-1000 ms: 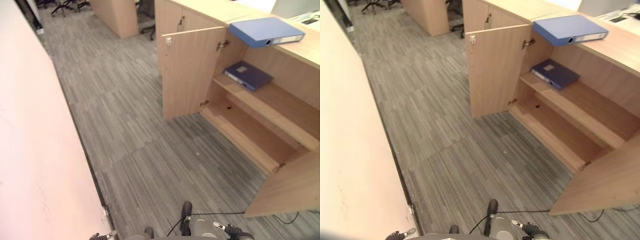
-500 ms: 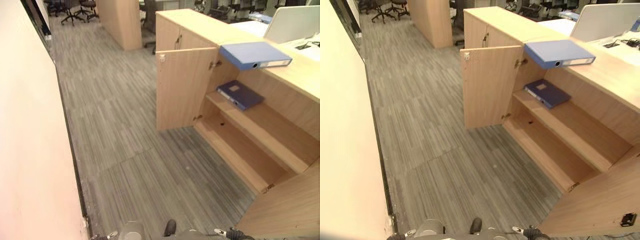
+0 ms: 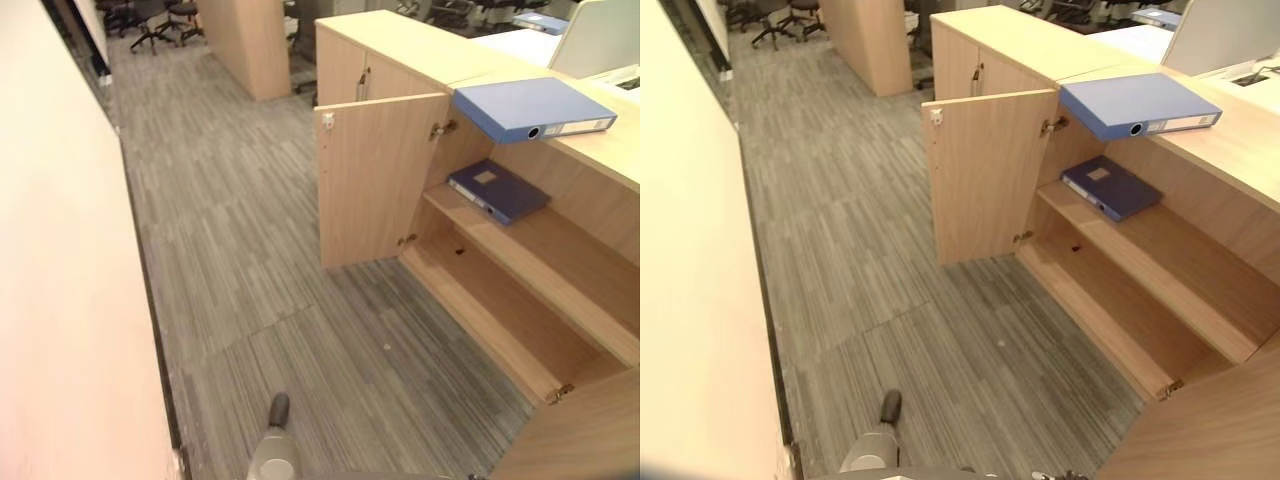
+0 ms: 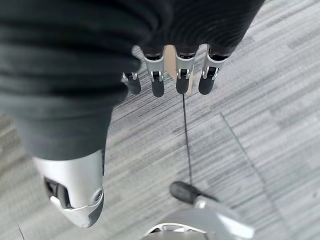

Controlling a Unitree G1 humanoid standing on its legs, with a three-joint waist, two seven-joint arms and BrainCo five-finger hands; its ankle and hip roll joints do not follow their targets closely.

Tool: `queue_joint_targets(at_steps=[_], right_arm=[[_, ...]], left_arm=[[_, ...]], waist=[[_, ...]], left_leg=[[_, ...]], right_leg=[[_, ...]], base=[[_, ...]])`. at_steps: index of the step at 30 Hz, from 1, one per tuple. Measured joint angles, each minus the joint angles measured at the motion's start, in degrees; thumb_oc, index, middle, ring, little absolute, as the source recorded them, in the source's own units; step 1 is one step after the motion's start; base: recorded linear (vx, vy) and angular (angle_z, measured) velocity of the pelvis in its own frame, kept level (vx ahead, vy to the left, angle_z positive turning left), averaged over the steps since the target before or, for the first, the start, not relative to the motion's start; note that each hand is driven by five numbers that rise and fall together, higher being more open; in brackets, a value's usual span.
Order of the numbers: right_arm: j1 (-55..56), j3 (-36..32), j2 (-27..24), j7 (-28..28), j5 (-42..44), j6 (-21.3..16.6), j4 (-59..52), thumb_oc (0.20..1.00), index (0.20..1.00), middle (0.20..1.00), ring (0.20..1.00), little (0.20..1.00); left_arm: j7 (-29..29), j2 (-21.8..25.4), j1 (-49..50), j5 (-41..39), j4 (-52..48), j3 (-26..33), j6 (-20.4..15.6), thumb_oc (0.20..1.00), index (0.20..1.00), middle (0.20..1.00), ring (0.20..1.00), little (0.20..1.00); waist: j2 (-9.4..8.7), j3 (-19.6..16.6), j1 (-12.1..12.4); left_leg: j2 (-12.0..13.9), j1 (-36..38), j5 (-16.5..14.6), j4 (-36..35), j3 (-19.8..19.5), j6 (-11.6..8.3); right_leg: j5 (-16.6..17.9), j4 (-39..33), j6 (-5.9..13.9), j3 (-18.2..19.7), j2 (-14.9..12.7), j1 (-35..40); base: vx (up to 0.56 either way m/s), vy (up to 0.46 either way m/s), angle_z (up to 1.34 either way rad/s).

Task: Put the empty folder in the office cabinet

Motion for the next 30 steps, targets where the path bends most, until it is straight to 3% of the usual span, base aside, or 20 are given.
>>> queue_joint_targets(at_steps=[1, 2, 3, 4, 6, 7, 9, 11, 13, 14, 15, 17, 18, 19, 21, 23, 25, 26, 30], right_arm=[[0.6, -0.3, 0.1, 0.0, 0.0, 0.6, 0.1, 1.000, 1.000, 1.000, 1.000, 1.000], [0.8, -0.6, -0.3, 0.1, 0.0, 0.9, 0.2, 1.000, 1.000, 1.000, 1.000, 1.000], [0.9, -0.5, -0.5, 0.1, -0.1, 1.0, 0.2, 1.000, 1.000, 1.000, 1.000, 1.000], [1.0, -0.4, 0.0, 0.3, -0.1, 1.1, 0.0, 1.000, 1.000, 1.000, 1.000, 1.000], [0.8, -0.6, 0.3, 0.4, -0.3, 0.8, -0.3, 1.000, 1.000, 1.000, 1.000, 1.000], [0.2, -0.6, 0.3, 0.4, -0.4, 1.0, -0.2, 1.000, 1.000, 1.000, 1.000, 1.000], [-0.4, -0.5, 0.9, 0.6, -0.4, 1.0, -1.0, 1.000, 1.000, 1.000, 1.000, 1.000], [-0.9, -0.3, 1.2, 0.7, -0.4, 1.0, -1.1, 1.000, 1.000, 1.000, 1.000, 1.000], [-1.7, 0.4, 1.4, 0.7, -0.4, 1.1, -1.7, 1.000, 1.000, 1.000, 1.000, 1.000], [-2.1, 1.7, 1.4, 0.6, -0.5, 1.1, -3.0, 1.000, 1.000, 1.000, 1.000, 1.000], [-2.2, 4.5, 0.8, 0.7, -2.1, 1.0, -4.9, 1.000, 1.000, 1.000, 1.000, 1.000], [-2.8, 4.8, 0.0, 0.5, -2.3, 0.8, -7.1, 1.000, 1.000, 1.000, 1.000, 1.000], [-4.5, 4.8, 0.1, 0.5, -2.6, 0.7, -8.0, 1.000, 1.000, 1.000, 1.000, 1.000], [-5.0, 4.8, 0.2, 0.4, -2.6, 0.8, -8.0, 1.000, 1.000, 1.000, 1.000, 1.000], [-5.8, 4.8, 0.3, 0.1, -2.6, 0.8, -7.9, 1.000, 1.000, 1.000, 1.000, 1.000], [-6.7, 4.6, 0.6, 0.1, -2.7, 0.8, -7.7, 1.000, 1.000, 1.000, 1.000, 1.000], [-7.6, 4.6, 0.6, 0.0, -2.7, 0.6, -8.8, 1.000, 1.000, 1.000, 1.000, 1.000], [-7.1, 4.6, 0.7, -0.1, -2.7, 0.6, -8.7, 1.000, 1.000, 1.000, 1.000, 1.000], [-5.0, 4.5, 0.8, -0.1, -2.7, 0.9, -6.8, 1.000, 1.000, 1.000, 1.000, 1.000]], left_arm=[[0.0, -0.2, -0.9, 0.0, 0.9, 1.1, 0.0, 1.000, 1.000, 1.000, 1.000, 1.000], [0.0, -0.7, -0.9, 0.0, 0.8, 1.0, -0.1, 1.000, 1.000, 1.000, 1.000, 1.000], [-0.1, -0.8, -0.9, 0.0, 0.7, 0.7, 0.0, 1.000, 1.000, 1.000, 1.000, 1.000], [0.0, -0.2, -1.1, 0.0, 0.9, 0.6, 0.0, 1.000, 1.000, 1.000, 1.000, 1.000], [0.0, 0.3, -2.9, 0.0, 1.0, 0.6, -0.1, 1.000, 1.000, 1.000, 1.000, 1.000], [0.1, 0.6, -3.4, 0.0, 0.8, -0.3, -0.4, 1.000, 1.000, 1.000, 1.000, 1.000], [0.1, 2.0, -4.3, 0.1, 0.6, -1.6, -0.5, 1.000, 1.000, 1.000, 1.000, 1.000], [0.2, 3.2, -4.8, 0.1, 0.5, -1.7, -0.6, 1.000, 1.000, 1.000, 1.000, 1.000], [0.2, 4.0, -4.7, 0.1, 0.5, -1.8, -0.4, 1.000, 1.000, 1.000, 1.000, 1.000], [0.3, 4.1, -4.7, 0.5, 0.3, -1.8, -0.3, 1.000, 1.000, 1.000, 1.000, 1.000], [0.5, 4.4, -4.1, 0.7, -0.3, -2.3, 0.0, 1.000, 1.000, 1.000, 1.000, 1.000], [0.6, 5.1, -3.3, 0.7, -1.4, -2.2, 0.1, 1.000, 1.000, 1.000, 1.000, 1.000], [0.7, 5.7, -3.4, 0.7, -1.9, -2.2, 0.2, 1.000, 1.000, 1.000, 1.000, 1.000], [0.8, 5.8, -3.1, 0.7, -2.2, -2.1, 0.2, 1.000, 1.000, 1.000, 1.000, 1.000], [0.8, 5.8, -3.1, 0.7, -2.5, -2.2, 0.2, 1.000, 1.000, 1.000, 1.000, 1.000], [0.9, 5.5, -2.2, 0.7, -3.6, -1.5, 0.0, 1.000, 1.000, 1.000, 1.000, 1.000], [1.1, 5.7, -2.2, 0.7, -2.9, -1.2, 0.8, 1.000, 1.000, 1.000, 1.000, 1.000], [1.1, 5.8, -2.2, 0.9, -3.5, -1.0, 0.9, 1.000, 1.000, 1.000, 1.000, 1.000], [1.2, 5.8, -2.3, 2.9, -3.6, -1.1, 0.8, 1.000, 1.000, 1.000, 1.000, 1.000]], waist=[[0.47, -0.3, -0.1], [0.70, -0.4, -0.3], [1.60, -1.1, -0.4], [0.32, -1.1, -0.8], [-0.30, -1.1, -0.5], [-0.47, -1.8, -0.5], [-1.82, -2.8, -0.6], [-2.04, -3.0, -0.5], [-2.02, -2.9, -0.4], [-1.07, -2.1, -0.2], [-0.17, -1.0, 0.0], [0.05, -0.6, -0.4], [0.24, 0.8, -0.5], [0.07, 1.1, -0.3], [0.11, 1.2, -0.1], [0.73, 1.4, 0.3], [-0.43, 1.7, 0.6], [-1.20, 1.7, 0.0], [-1.72, 1.2, 0.1]], left_leg=[[-1.5, 0.4, 0.6, -0.6, 0.3, 1.16], [-1.8, 1.0, 2.5, -1.0, 0.7, 4.27], [-1.9, 2.4, 2.2, -0.8, 1.2, 2.89], [-4.1, 3.4, 1.8, -1.1, 1.9, 3.59], [-6.0, 4.1, 0.2, -0.4, 2.8, 5.85], [-7.3, 4.9, -0.9, -0.8, 3.2, 6.77], [-10.5, 5.5, -2.8, -0.7, 4.1, 8.68], [-13.0, 6.7, -4.1, -0.3, 4.4, 10.95], [-15.3, 8.2, -5.4, 0.0, 5.2, 12.86], [-15.7, 9.5, -6.8, 0.0, 5.5, 14.44], [-16.1, 11.2, -7.8, -0.1, 6.3, 15.45], [-15.8, 11.4, -7.8, 0.3, 7.0, 15.07], [-15.4, 11.5, -7.9, 0.3, 8.4, 14.73], [-15.2, 11.5, -7.9, 0.3, 9.3, 14.61], [-15.2, 11.8, -7.9, 0.4, 10.3, 14.58], [-14.5, 13.1, -9.0, -0.1, 12.7, 13.43], [-14.7, 13.5, -10.1, -0.2, 15.6, 12.61], [-14.6, 13.7, -11.0, -0.1, 16.7, 12.05], [-13.9, 15.9, -11.6, -0.8, 17.9, 11.77]], right_leg=[[-1.1, 0.4, 2.15, 0.1, -1.8, 0.9], [-2.1, 1.7, 3.68, 0.4, -2.6, 1.1], [-3.1, 2.4, 5.12, 1.1, -3.5, 1.7], [-3.6, 4.1, 5.85, 1.4, -5.7, 1.6], [-3.9, 8.3, 6.13, 1.6, -8.3, 0.3], [-5.8, 14.8, 5.83, 1.6, -10.8, -2.2], [-6.2, 22.2, 6.63, 1.7, -14.5, -5.5], [-4.9, 30.3, 7.56, 2.3, -18.0, -8.4], [-1.5, 39.3, 6.95, 2.1, -21.7, -12.7], [0.1, 42.6, 7.05, 0.6, -23.3, -13.5], [-1.7, 46.1, 6.90, -4.0, -25.4, -15.3], [-4.0, 42.9, 7.06, -6.1, -23.7, -17.3], [-5.2, 38.1, 7.39, -8.8, -22.0, -19.5], [-4.9, 33.8, 7.73, -11.4, -21.0, -20.0], [-4.0, 28.2, 7.68, -12.8, -19.8, -21.2], [-2.4, 21.4, 10.83, -16.0, -17.8, -21.7], [1.3, 16.2, 11.93, -21.9, -17.6, -22.9], [3.8, 14.3, 11.31, -25.3, -17.6, -21.7], [5.1, 14.6, 9.59, -25.1, -17.4, -21.0]], base=[[0.25, 0.321, -0.07], [0.25, 0.336, -0.12], [0.23, 0.344, -0.10], [0.30, 0.466, -0.08], [0.17, 0.293, -0.01], [0.12, 0.227, -0.03], [0.15, 0.311, -0.06], [0.17, 0.363, 0.02], [0.27, 0.323, -0.08], [0.26, 0.195, -0.38], [0.13, 0.068, -0.37], [0.08, 0.025, -0.29], [0.05, -0.009, -0.32], [0.13, -0.040, -0.37], [0.14, -0.040, -0.22], [0.13, -0.064, -0.51], [0.19, -0.167, -0.82], [0.25, -0.180, -0.54], [0.20, -0.099, -0.28]])
